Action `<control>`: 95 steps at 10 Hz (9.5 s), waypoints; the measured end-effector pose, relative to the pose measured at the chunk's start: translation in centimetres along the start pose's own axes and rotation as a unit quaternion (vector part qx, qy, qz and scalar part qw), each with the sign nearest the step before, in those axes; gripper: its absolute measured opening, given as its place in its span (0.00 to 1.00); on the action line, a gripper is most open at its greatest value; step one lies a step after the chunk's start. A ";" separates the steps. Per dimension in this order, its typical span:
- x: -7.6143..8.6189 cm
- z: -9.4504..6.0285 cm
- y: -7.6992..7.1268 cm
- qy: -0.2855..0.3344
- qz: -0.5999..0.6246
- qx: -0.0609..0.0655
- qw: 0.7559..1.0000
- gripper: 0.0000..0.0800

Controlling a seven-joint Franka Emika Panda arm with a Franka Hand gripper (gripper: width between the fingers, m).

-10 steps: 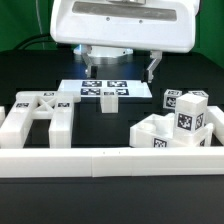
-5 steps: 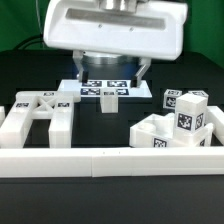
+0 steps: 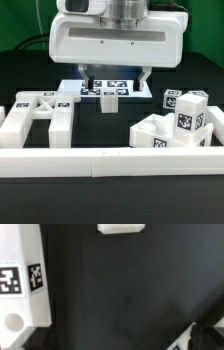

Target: Assemble chair

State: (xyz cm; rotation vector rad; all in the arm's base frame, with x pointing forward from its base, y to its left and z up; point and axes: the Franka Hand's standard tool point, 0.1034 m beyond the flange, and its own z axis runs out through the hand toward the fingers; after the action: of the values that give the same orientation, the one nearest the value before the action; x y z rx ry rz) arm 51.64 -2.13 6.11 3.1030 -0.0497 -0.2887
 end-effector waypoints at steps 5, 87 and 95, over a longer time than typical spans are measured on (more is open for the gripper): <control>-2.1 3.2 1.0 -0.157 0.020 0.036 0.987 0.81; 6.5 -5.5 -4.5 0.332 -0.007 -0.017 0.943 0.36; 7.1 -4.6 -4.5 0.365 -0.007 -0.026 0.931 0.36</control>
Offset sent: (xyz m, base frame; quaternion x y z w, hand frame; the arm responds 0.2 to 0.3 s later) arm -0.0139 0.0139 -0.0204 0.0919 -0.1811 -0.0268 0.9788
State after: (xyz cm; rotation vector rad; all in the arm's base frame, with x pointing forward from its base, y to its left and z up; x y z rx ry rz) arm 59.61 2.22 9.22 2.9370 -0.0027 0.8461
